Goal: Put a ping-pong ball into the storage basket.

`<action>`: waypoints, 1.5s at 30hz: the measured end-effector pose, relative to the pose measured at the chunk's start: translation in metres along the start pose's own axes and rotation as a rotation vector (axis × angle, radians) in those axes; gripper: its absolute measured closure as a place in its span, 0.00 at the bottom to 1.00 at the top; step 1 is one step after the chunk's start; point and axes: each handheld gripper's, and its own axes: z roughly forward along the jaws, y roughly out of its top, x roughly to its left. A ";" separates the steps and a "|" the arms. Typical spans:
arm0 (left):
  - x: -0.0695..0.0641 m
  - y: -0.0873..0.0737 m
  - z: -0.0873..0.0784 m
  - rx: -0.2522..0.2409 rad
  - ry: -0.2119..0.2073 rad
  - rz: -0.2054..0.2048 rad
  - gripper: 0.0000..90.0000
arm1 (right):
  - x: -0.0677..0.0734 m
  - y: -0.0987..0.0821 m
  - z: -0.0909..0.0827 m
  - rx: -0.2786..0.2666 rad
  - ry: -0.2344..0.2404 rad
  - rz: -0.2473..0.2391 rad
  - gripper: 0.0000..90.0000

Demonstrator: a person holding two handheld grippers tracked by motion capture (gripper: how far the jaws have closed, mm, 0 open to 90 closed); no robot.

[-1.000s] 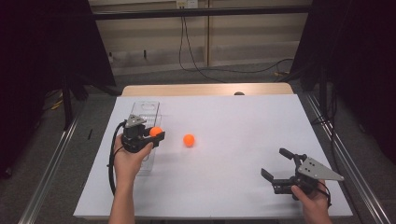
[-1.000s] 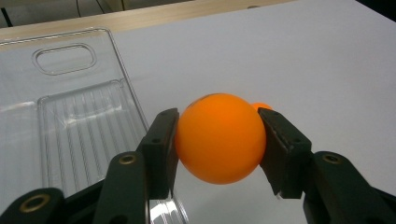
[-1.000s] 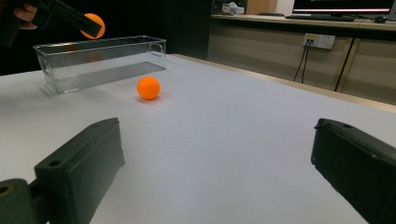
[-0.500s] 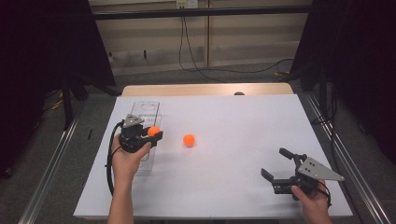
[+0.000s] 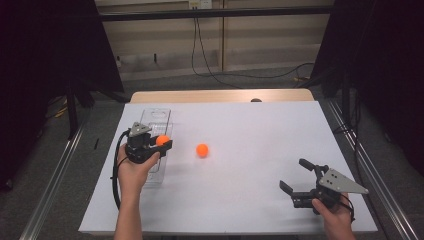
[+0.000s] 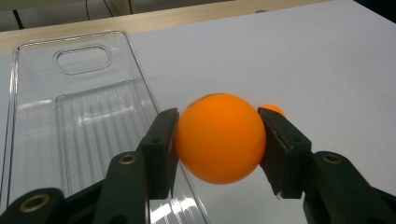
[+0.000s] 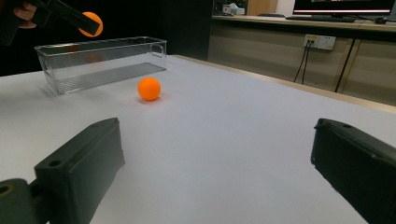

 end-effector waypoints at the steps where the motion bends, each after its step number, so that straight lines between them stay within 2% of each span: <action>1: 0.000 0.000 0.000 -0.003 0.000 -0.003 0.57 | 0.000 0.000 0.000 0.000 0.000 0.000 0.02; 20: 0.003 0.000 -0.003 -0.009 0.008 -0.010 0.56 | 0.000 0.000 0.000 0.002 0.001 0.000 0.02; 45: 0.016 -0.004 -0.006 -0.015 0.055 -0.029 0.56 | 0.000 0.000 0.000 0.002 0.001 0.000 0.02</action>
